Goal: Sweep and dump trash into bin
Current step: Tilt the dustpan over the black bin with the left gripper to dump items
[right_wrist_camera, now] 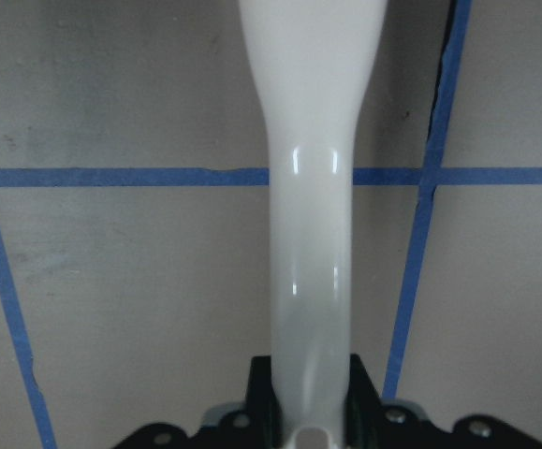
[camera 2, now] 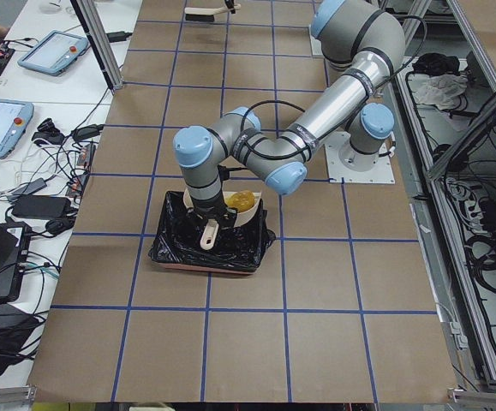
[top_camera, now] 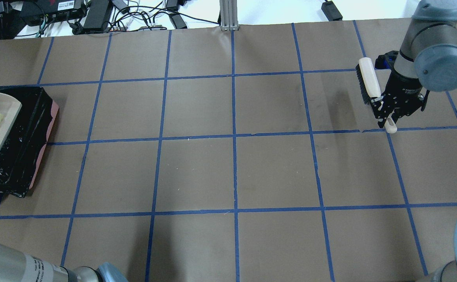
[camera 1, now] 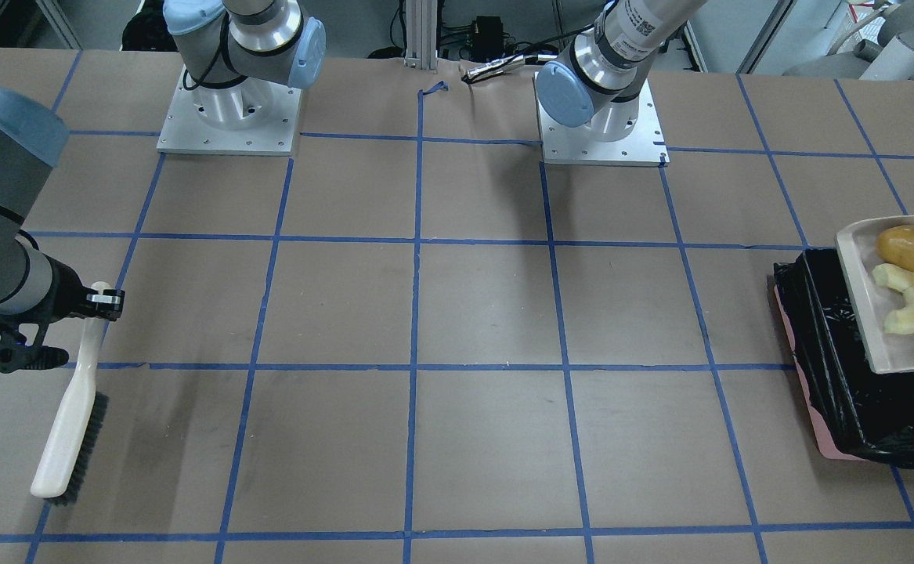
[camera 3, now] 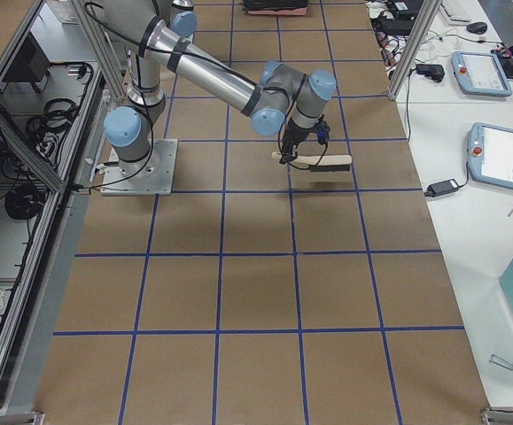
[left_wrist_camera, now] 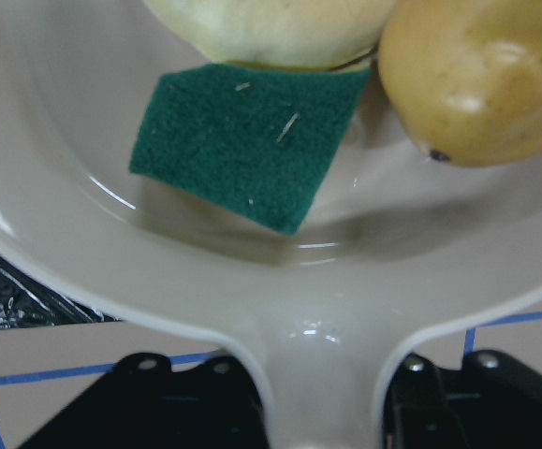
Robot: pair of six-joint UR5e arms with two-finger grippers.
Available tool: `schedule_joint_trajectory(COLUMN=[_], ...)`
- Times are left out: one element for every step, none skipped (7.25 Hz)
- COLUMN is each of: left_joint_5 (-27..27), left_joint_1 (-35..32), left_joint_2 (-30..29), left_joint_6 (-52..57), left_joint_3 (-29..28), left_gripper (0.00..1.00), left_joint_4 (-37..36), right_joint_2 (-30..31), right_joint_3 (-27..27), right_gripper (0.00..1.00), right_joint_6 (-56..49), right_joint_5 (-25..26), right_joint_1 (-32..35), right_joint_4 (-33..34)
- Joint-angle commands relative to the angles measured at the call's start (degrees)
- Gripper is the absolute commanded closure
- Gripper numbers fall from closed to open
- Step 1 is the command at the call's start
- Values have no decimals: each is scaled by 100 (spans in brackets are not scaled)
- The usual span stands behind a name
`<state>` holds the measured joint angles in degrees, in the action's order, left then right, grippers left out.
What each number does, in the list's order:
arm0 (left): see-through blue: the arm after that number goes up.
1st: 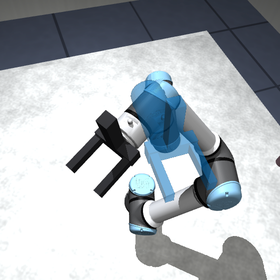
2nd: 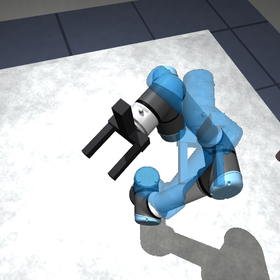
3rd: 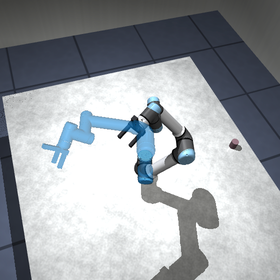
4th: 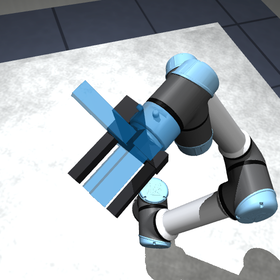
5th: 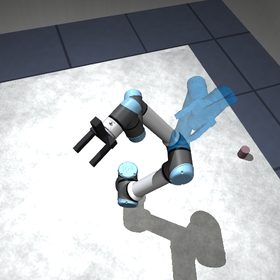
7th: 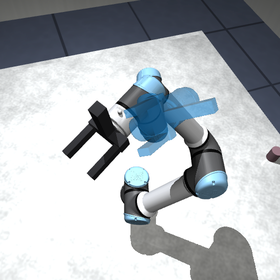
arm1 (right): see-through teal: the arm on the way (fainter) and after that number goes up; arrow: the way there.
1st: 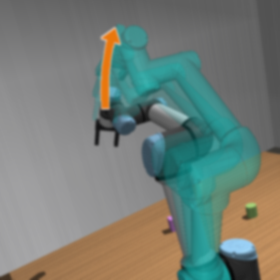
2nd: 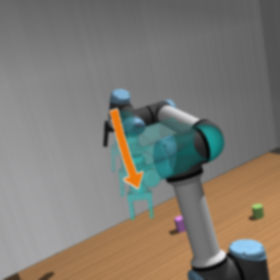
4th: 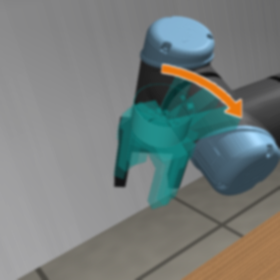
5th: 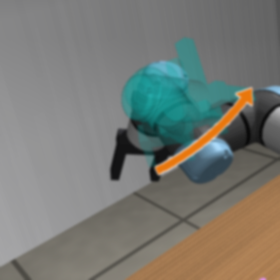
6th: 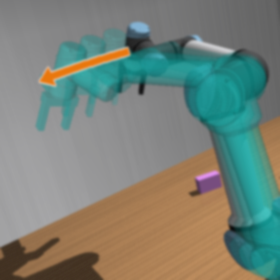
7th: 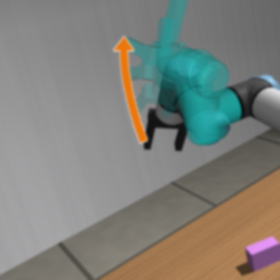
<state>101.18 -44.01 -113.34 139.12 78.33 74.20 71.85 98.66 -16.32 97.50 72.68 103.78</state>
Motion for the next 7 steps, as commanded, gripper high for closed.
schedule_joint_trajectory(left_joint_5=[86,156,209,514,691,719,875], left_joint_1=[76,85,103,51,33,15,-63], left_joint_2=[-214,-232,-267,-242,-259,-250,-224], left_joint_6=[10,19,19,-60,-60,-69,-60], left_joint_3=[-2,-2,7,7,16,16,25], left_gripper=[100,100,100,100,100,100,100], left_joint_4=[-562,-582,-582,-626,-661,-679,-670], right_joint_2=[-328,-356,-400,-409,-418,-426,-426], right_joint_3=[-57,-66,-75,-75,-67,-40,-40], right_gripper=[93,93,93,93,93,93,93], right_joint_6=[-500,-521,-599,-513,-503,-495,-503], right_joint_5=[145,146,155,155,155,146,146], right_joint_1=[-175,-228,-263,-281,-281,-281,-281], right_joint_4=[273,335,353,345,301,257,240])
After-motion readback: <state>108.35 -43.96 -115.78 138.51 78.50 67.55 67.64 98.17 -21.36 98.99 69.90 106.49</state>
